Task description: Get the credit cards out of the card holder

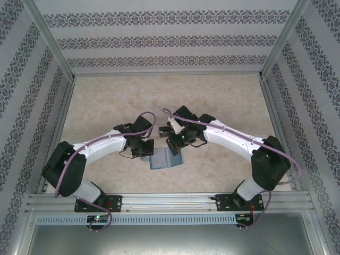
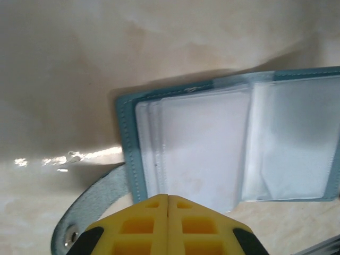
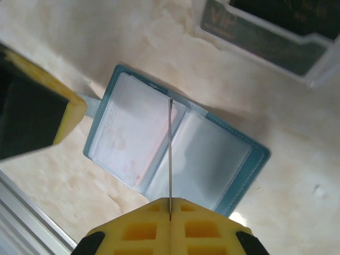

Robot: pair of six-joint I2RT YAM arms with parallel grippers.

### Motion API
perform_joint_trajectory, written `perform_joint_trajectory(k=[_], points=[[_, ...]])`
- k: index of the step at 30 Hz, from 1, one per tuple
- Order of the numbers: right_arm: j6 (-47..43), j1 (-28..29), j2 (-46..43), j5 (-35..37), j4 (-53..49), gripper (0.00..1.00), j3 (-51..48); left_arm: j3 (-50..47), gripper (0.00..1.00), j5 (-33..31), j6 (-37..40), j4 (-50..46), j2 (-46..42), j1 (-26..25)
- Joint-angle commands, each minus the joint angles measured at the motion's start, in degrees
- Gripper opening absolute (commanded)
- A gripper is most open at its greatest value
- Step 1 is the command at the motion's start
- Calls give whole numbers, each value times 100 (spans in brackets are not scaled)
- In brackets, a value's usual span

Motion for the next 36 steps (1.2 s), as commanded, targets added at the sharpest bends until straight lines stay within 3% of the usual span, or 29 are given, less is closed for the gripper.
perform_joint_trajectory(k=[1,6,12,36], points=[[-2006,-57,182,-74,-601,1,338,-203,2,7,-173,174,-212,101],[-4043,-80,448,71,-1174,0,852,-409,2,146,-219,324,-292,158],[-5452,-100,1143,590,-1978,0,1752,-654,2,166,-313,408,-424,174],[-6709,-563,3934,627,-4129,0,6062,-923,3,84,-491,349,-934,191]])
